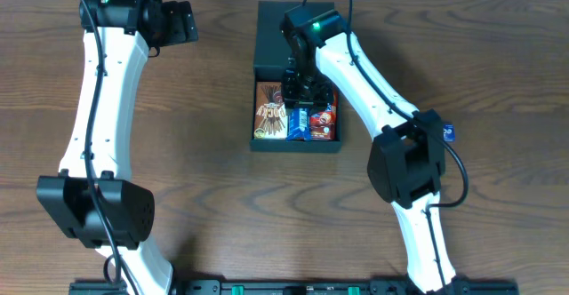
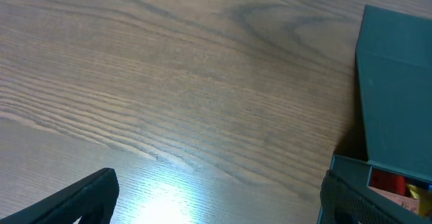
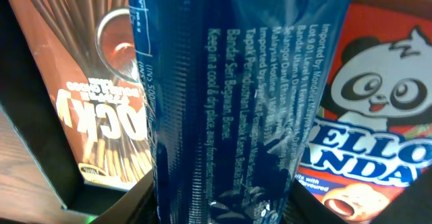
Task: Pack container
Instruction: 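Push the blue pack down into the box with the right gripper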
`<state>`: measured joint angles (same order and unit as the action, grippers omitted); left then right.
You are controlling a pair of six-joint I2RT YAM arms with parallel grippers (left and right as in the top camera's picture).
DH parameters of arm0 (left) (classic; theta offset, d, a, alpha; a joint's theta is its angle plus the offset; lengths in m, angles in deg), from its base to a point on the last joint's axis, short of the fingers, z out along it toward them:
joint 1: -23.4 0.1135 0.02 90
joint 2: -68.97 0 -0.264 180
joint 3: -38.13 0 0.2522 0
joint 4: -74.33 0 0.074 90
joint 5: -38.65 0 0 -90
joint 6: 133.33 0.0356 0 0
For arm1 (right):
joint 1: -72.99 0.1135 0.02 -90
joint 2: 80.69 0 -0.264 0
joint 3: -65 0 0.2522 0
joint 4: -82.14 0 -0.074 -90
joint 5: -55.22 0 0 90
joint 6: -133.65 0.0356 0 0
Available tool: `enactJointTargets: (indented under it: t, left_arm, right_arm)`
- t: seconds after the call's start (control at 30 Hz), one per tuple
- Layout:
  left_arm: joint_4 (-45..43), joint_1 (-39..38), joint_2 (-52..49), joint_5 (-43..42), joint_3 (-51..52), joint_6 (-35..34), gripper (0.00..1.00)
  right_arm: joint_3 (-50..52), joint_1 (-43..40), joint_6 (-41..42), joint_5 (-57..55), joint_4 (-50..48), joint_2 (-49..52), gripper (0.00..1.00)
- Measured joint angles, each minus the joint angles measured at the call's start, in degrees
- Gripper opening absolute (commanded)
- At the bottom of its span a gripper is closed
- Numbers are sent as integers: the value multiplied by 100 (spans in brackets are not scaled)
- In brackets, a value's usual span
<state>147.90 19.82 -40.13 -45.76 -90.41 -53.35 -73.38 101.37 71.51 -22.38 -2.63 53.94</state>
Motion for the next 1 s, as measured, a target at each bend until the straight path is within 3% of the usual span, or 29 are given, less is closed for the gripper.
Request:
enactJointTargets:
  t: [0.13, 0.33, 0.43, 0.57, 0.77, 1.0]
  left_arm:
    - [0, 0, 0, 0, 0, 2, 97]
    - [0, 0, 0, 0, 0, 0, 97]
    - [0, 0, 0, 0, 0, 0, 97]
    - [-2, 0, 0, 0, 0, 0, 97]
    - [0, 0, 0, 0, 0, 0, 97]
    - [-2, 0, 0, 0, 0, 0, 97]
  right_arm:
    - [35, 11, 33, -15, -105, 0, 32]
    - [46, 46, 87, -68, -149, 0, 68]
    - [46, 74, 68, -79, -168, -2, 75]
    - [46, 107, 61, -101, -149, -2, 76]
    - [42, 81, 59, -205, 140, -2, 62]
    - [-599, -92, 22, -387, 708, 2, 73]
